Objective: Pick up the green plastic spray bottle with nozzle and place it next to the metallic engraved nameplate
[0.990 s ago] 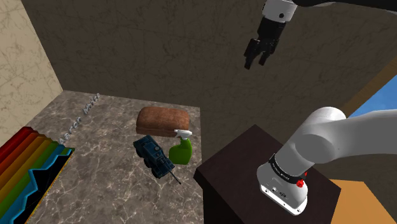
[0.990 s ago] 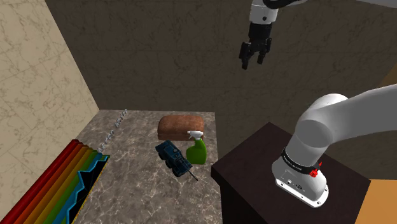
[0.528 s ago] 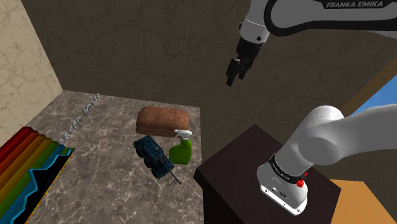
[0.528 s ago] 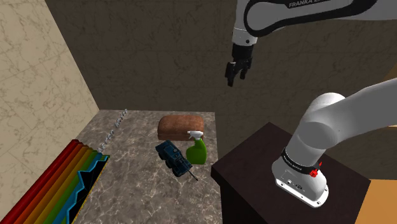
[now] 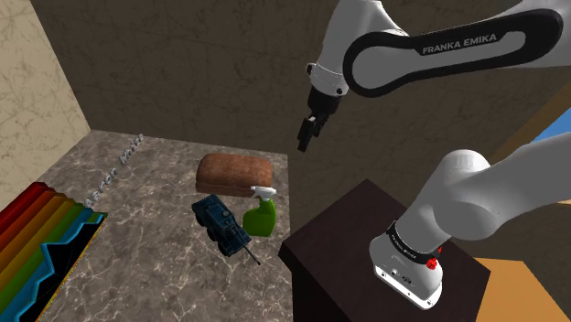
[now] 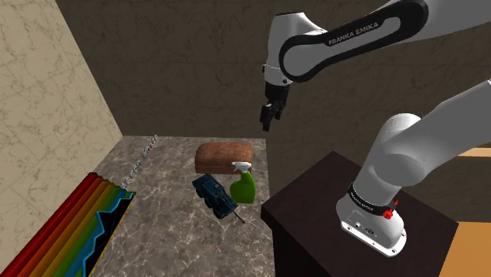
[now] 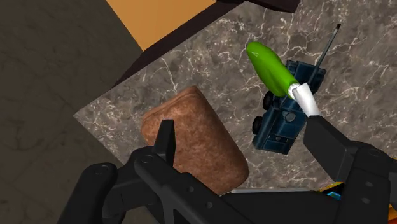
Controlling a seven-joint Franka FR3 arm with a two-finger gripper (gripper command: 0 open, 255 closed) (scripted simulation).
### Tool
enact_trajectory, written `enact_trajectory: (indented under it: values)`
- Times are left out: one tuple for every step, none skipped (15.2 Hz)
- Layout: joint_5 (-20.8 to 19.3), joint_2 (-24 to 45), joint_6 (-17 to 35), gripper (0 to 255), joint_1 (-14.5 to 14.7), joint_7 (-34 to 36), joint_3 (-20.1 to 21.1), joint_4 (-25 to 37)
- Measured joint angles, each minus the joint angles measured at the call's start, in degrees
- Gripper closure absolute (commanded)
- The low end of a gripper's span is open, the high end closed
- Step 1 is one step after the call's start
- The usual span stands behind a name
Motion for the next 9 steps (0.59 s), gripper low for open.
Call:
enact_trajectory:
  values:
    - [0.5,1.5,2.0,0,0.9,-0.6,0.5,-0.4]
    - [1.0,2.5,4.0,0,1.8,-1.0,1.0,-1.2]
    - [1.5,3.6,5.4,0,2.7,-1.6,1.5,-1.3]
    - [1.8,4.8,7.4,0,3.4,-2.6,1.7,-2.1]
    - [2.3,6.3,9.5,0,4.3,-3.2,2.2,-2.5]
    - [2.7,8.2,11.6,0,5.2,-3.9,2.7,-2.5]
    - [3.2,10.3,13.5,0,6.1,-4.2,3.4,-2.2]
    - [3.6,11.4,15.2,0,6.9,-5.0,3.7,-2.6]
    - [4.1,13.1,16.9,0,7.8,-5.5,4.3,-2.5]
